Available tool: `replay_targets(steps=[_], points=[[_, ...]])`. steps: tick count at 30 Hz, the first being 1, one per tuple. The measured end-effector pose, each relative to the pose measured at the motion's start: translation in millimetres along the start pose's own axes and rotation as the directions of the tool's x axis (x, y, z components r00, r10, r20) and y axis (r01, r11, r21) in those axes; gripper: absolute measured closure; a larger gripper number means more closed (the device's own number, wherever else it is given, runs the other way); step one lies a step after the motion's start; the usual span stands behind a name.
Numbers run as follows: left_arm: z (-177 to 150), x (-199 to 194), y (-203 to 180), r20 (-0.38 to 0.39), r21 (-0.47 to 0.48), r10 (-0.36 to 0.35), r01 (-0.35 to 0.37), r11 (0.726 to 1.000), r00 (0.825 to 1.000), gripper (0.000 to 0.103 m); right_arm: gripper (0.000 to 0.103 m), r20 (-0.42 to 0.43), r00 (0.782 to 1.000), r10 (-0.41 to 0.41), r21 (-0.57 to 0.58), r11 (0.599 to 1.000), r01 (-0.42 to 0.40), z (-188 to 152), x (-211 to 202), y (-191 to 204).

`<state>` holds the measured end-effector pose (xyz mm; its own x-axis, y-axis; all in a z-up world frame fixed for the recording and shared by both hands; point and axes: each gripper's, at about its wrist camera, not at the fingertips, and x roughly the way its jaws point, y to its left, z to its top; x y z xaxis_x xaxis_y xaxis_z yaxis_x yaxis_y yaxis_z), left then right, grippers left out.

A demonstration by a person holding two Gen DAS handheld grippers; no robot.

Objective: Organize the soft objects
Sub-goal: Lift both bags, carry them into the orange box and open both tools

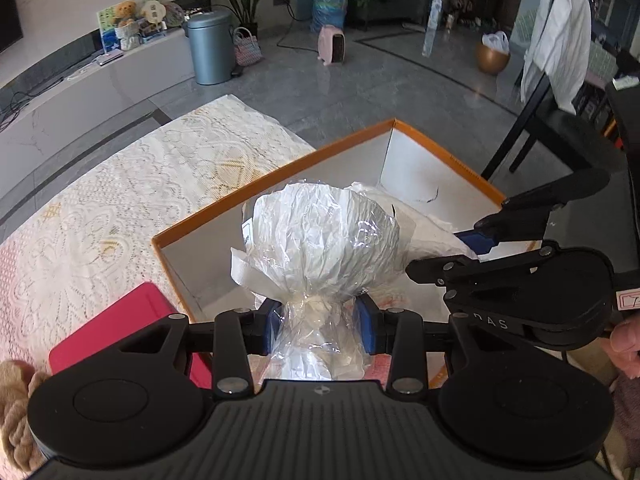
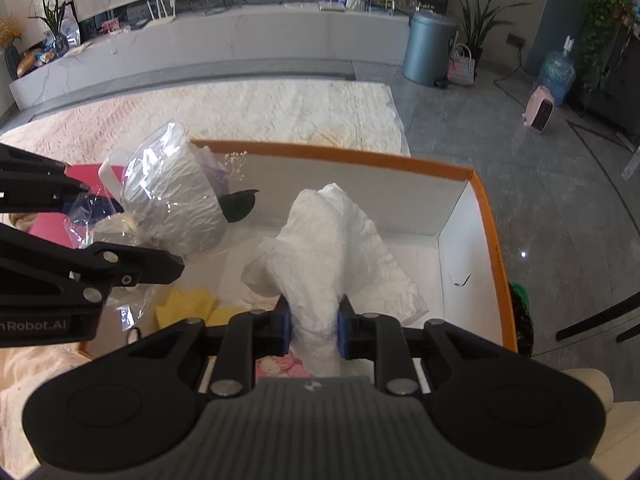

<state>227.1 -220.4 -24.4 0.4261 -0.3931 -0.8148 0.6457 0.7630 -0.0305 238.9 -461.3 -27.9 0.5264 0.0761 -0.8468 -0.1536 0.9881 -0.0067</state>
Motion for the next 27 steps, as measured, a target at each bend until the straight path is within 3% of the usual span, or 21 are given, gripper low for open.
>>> replay_targets(steps=[4,13,22,27], points=[[3,14,-10,-0.026,0.061,0.034,-0.032,0.998,0.999,0.059,0.081,-0.032,0.999,-0.004,-0.027,1.0,0.003,3,21,-4],[6,46,-15,-0.087,0.138,0.038,-0.026,0.99,0.995,0.058,0.079,-0.099,0.995,-0.01,-0.077,0.997,0.002,3,48,-2],[3,62,-14,-0.126,0.126,0.071,-0.055,0.991,0.99,0.057,0.069,-0.123,0.992,-0.018,-0.101,0.995,0.006,-3,60,-2],[2,61,-14,-0.113,0.116,0.076,-0.063,0.991,0.991,0.048,0.061,-0.125,0.992,-0.029,-0.131,0.991,0.012,-4,57,-1]])
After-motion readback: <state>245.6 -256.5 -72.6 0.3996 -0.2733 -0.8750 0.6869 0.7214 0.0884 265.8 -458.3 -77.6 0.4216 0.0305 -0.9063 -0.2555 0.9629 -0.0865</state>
